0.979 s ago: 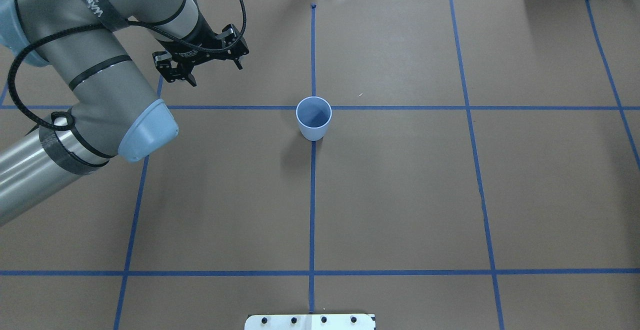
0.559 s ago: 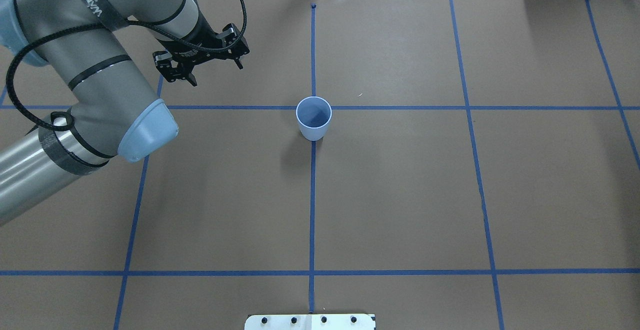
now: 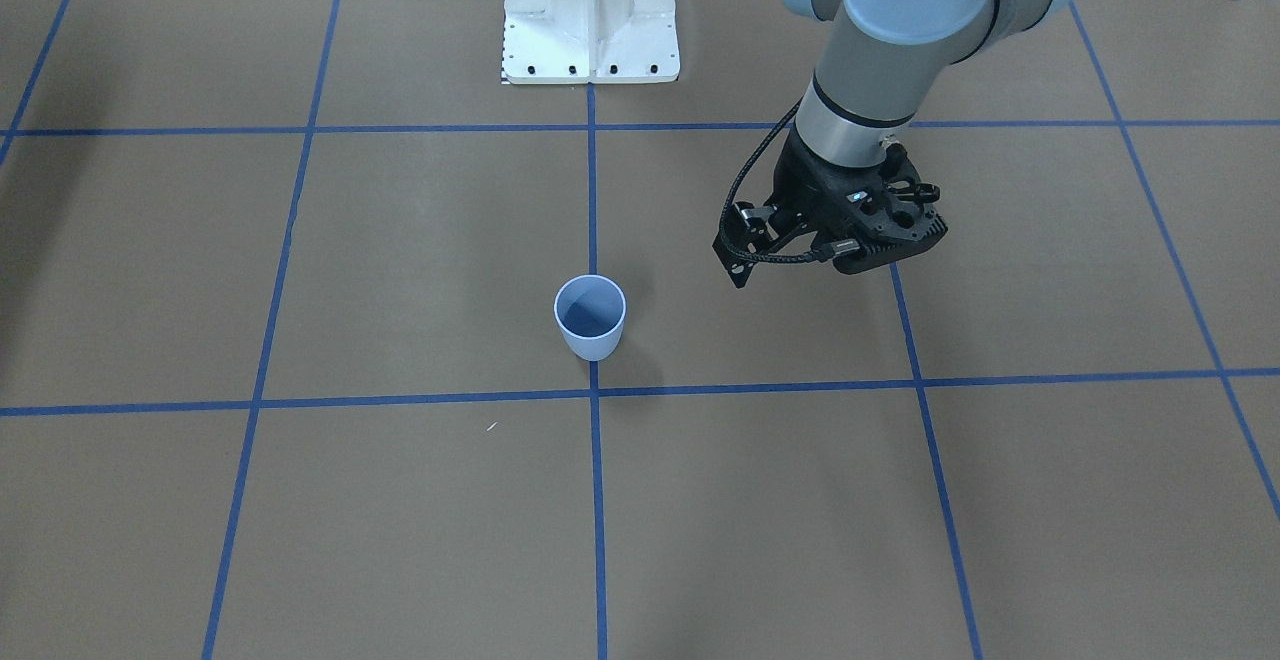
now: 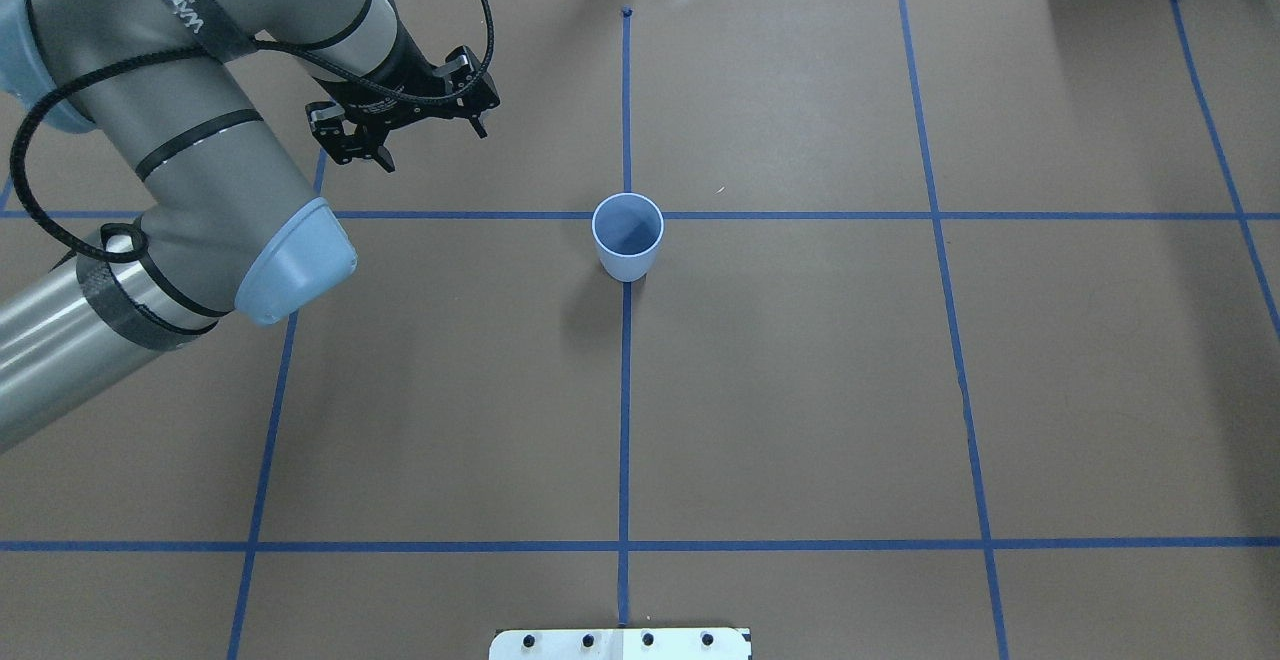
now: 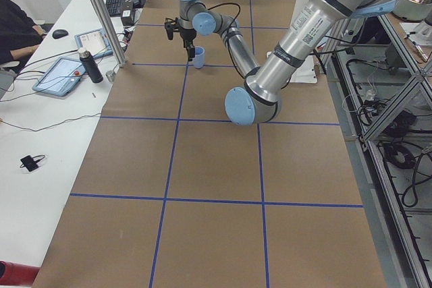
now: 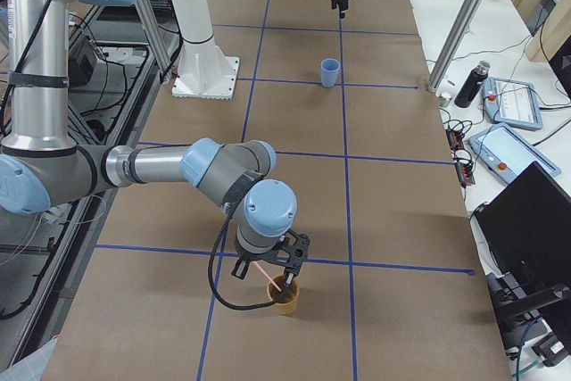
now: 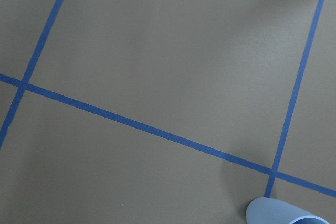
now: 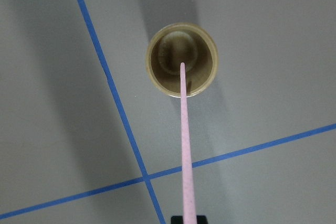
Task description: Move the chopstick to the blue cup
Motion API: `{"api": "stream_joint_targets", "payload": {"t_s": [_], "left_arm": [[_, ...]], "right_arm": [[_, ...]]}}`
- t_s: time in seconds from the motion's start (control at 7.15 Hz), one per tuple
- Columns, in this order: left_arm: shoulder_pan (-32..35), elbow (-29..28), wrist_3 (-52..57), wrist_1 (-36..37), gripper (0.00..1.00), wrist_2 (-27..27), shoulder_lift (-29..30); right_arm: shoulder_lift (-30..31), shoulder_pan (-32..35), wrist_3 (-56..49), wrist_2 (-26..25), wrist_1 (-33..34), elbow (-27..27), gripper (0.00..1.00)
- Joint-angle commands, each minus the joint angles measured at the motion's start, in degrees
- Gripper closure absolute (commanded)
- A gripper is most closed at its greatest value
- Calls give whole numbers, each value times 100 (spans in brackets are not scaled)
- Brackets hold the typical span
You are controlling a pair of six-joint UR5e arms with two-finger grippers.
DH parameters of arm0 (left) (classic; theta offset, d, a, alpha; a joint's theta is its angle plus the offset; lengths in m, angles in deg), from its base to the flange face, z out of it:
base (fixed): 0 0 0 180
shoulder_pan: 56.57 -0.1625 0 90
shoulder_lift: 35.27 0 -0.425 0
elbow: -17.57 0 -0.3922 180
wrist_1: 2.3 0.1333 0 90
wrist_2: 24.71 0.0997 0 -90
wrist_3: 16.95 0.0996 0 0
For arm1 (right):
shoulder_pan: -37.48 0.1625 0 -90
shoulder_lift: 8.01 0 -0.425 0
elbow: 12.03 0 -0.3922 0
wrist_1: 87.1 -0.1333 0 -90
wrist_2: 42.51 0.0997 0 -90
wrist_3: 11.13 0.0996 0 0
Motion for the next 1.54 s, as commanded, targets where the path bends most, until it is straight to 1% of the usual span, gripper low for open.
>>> {"api": "stream_joint_targets", "payload": {"t_s": [0.0, 0.14, 0.28, 0.42, 0.56, 0.7, 0.84, 1.12, 1.26, 1.4], "left_arm": [[0, 48, -2, 0, 2, 0, -9], [9, 57, -2, 0, 2, 0, -9], [0, 83, -2, 0, 2, 0, -105], [0, 153, 33, 0, 2, 0, -202], [9, 180, 42, -9, 2, -9, -307], [44, 267, 42, -9, 2, 0, -386], [96, 407, 51, -17, 2, 0, -570], [167, 557, 51, -17, 2, -9, -764], [167, 558, 51, -35, 2, -9, -809], [167, 558, 51, -35, 2, -9, -879]], "right_arm": [[-860, 480, -579, -509, 1214, 12, 100], [-915, 734, -642, -520, 1271, -58, 100], [-960, 824, -669, -502, 1245, -276, 100], [-1143, 720, -652, -328, 1210, -426, 100], [-1562, 284, -565, 22, 992, -402, 100], [-1914, -121, -338, 312, 616, -376, 100], [-2379, -690, 744, 628, 264, -323, 100], [-3267, -1938, 3020, 789, -246, -375, 100], [-3559, -2379, 4101, 833, -754, -384, 100], [-3770, -2749, 4991, 1069, -1046, -410, 100]]}}
